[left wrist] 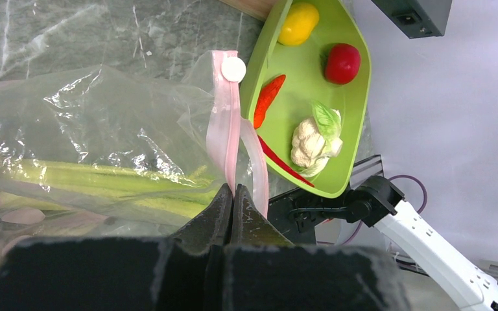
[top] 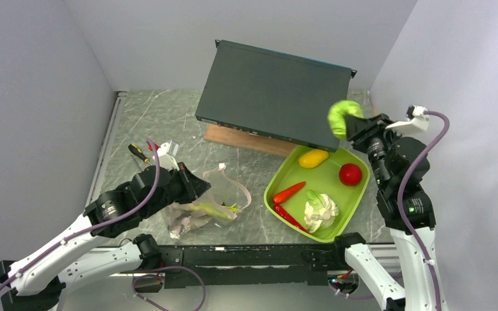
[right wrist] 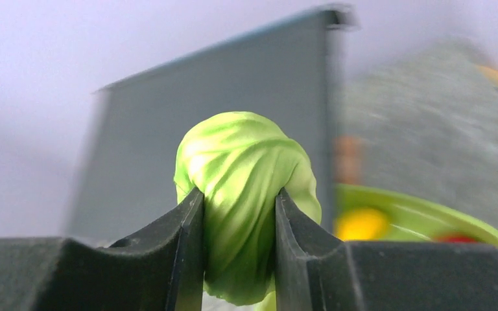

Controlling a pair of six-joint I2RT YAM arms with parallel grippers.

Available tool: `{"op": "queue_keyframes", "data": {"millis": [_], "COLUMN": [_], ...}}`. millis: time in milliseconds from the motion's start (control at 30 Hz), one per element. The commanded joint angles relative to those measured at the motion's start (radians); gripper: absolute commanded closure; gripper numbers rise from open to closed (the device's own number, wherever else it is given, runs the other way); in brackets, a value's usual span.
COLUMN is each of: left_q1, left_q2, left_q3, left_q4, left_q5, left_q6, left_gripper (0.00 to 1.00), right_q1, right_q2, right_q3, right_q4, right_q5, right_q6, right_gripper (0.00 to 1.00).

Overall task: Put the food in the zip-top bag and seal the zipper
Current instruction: Place the fake vegetable in the zipper food storage bag.

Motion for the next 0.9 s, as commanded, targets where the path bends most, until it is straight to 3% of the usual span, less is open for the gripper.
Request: {"op": "queue_keyframes", "data": {"millis": [0, 67, 100, 233, 333, 500, 733, 867], "left_q1": [0.001, 0.001, 0.002, 0.003, 0.003, 0.003, 0.003, 0.003], "left_q2": [-0.006, -0.005, -0.007, -0.021, -0.031, -0.043, -0.041, -0.043], "left_q3": [0.037, 0.041, 0.044, 0.053, 0.056, 0.040, 0.044, 0.048], "left_q4": [0.021, 0.015, 0.011, -0.004, -0.013, -0.023, -0.018, -0.020], "left_q5": [-0.004, -0.007, -0.007, -0.024, -0.036, -0.037, -0.030, -0.028], "left_q6": [0.015, 0.015, 0.015, 0.012, 0.011, -0.005, -0.009, -0.009], "left_gripper": [1.00, 1.00, 1.00, 1.00, 1.00, 1.00, 1.00, 1.00], "right_q1": [0.009, 0.080, 0.151, 0.517, 0.653, 0.718, 0.771, 0.849], "right_q2": [0.088, 0.162, 0.194, 0.319, 0.409, 0.375, 0.399, 0.434], "right_q3": [0.015, -0.057, -0.061, 0.124, 0.162, 0.038, -0.041, -0.073], "right_q4": [0.506, 0.809, 0.851, 0.384, 0.255, 0.315, 0.292, 0.312], "right_q5": [-0.841, -1.064, -1.095, -0.884, -0.806, -0.711, -0.704, -0.564], "right_q6": [0.082, 0.293, 0.307, -0.118, -0.181, -0.170, -0.221, -0.287], "right_gripper": [1.00, 1.00, 1.00, 1.00, 1.00, 1.00, 1.00, 1.00]}}
